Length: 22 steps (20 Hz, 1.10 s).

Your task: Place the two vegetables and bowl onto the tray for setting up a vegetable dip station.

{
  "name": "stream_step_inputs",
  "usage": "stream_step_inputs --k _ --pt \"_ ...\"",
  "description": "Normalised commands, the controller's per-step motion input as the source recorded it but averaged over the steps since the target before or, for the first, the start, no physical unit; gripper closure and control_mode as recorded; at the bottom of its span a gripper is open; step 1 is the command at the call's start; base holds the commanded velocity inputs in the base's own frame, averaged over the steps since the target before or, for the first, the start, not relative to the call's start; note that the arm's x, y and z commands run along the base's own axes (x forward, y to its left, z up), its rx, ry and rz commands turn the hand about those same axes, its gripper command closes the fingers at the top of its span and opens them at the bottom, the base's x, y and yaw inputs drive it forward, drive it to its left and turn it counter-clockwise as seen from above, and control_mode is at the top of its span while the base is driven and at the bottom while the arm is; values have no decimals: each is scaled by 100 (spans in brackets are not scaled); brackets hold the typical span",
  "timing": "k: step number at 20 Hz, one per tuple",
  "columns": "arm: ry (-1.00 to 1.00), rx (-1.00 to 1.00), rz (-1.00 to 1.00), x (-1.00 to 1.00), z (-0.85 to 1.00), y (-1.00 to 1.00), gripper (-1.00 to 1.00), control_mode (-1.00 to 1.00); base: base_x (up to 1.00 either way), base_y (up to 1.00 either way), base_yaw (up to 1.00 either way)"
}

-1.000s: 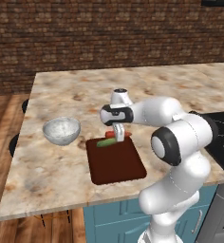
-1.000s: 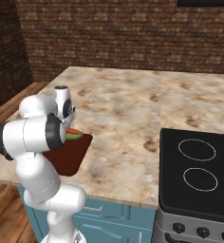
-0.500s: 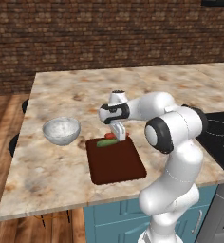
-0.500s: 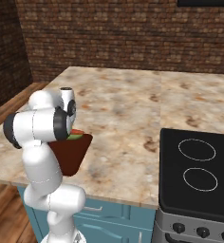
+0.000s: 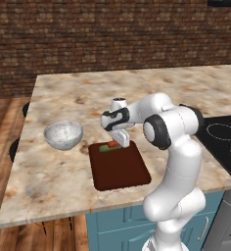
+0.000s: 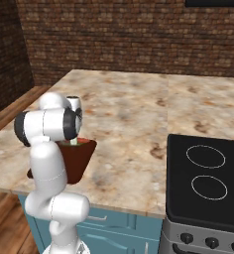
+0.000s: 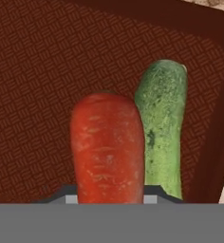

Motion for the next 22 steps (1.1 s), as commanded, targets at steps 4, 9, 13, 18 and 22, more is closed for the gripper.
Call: stream_step_inputs --k 4,9,13,18,22 --pt "0 0 5 12 -34 7 100 -100 0 0 0" --pt "0 0 2 6 -36 9 100 -100 0 0 0" --pt "0 0 2 0 -24 3 100 -100 0 0 0" --pt "0 0 1 0 0 0 100 -100 0 0 0" --pt "0 0 0 -22 -3 0 100 -100 0 0 0"
